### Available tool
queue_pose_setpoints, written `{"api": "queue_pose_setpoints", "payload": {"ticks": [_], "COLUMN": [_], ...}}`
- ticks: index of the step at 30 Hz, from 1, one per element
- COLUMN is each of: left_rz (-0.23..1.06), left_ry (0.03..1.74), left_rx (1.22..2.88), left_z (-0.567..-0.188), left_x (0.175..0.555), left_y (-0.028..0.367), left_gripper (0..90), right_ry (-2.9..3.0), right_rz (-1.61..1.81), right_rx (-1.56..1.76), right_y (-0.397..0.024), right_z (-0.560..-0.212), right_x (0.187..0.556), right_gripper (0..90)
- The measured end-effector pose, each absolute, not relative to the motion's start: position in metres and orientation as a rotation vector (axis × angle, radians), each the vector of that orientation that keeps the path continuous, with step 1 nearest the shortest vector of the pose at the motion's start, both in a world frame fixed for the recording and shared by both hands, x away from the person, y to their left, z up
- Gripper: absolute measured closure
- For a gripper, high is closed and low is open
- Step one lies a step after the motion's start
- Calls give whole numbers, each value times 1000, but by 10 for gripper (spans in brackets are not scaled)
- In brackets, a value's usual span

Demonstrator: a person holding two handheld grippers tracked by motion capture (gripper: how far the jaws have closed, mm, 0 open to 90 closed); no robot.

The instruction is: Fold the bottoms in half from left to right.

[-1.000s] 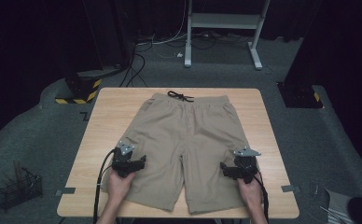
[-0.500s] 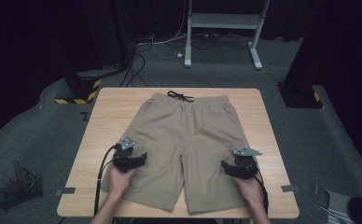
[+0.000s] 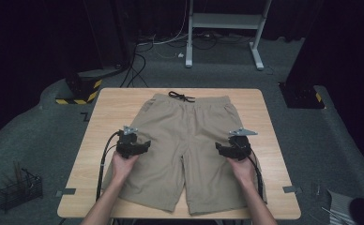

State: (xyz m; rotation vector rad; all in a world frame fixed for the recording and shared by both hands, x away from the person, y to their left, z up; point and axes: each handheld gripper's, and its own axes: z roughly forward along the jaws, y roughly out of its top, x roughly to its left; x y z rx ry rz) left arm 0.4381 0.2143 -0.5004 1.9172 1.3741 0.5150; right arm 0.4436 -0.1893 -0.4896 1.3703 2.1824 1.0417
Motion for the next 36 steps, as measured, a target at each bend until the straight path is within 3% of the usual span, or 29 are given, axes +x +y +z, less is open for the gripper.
{"api": "queue_pose_setpoints", "payload": {"ticks": [3,8,15,28,36], "left_rz": [497,469,566,614,615], "left_ry": [1364,1356,1392,1375,1378], "left_rx": [1919,1911,2043,1953,1952], "left_z": [-498,-504,-518,-527,-526], "left_x": [449,468,485,478,463], "left_y": [210,198,183,185,183], "left_gripper": [318,284,260,260,275], "right_ry": [2158,2156,2118,2156,2140], "right_rz": [1046,998,924,904,926], "right_rx": [1354,1361,1371,1366,1360], "right_y": [-186,-178,-173,-169,-172], "right_z": [-491,-497,-508,-521,-523], "right_x": [451,467,484,488,471], "right_gripper": [424,472,457,425,423]}}
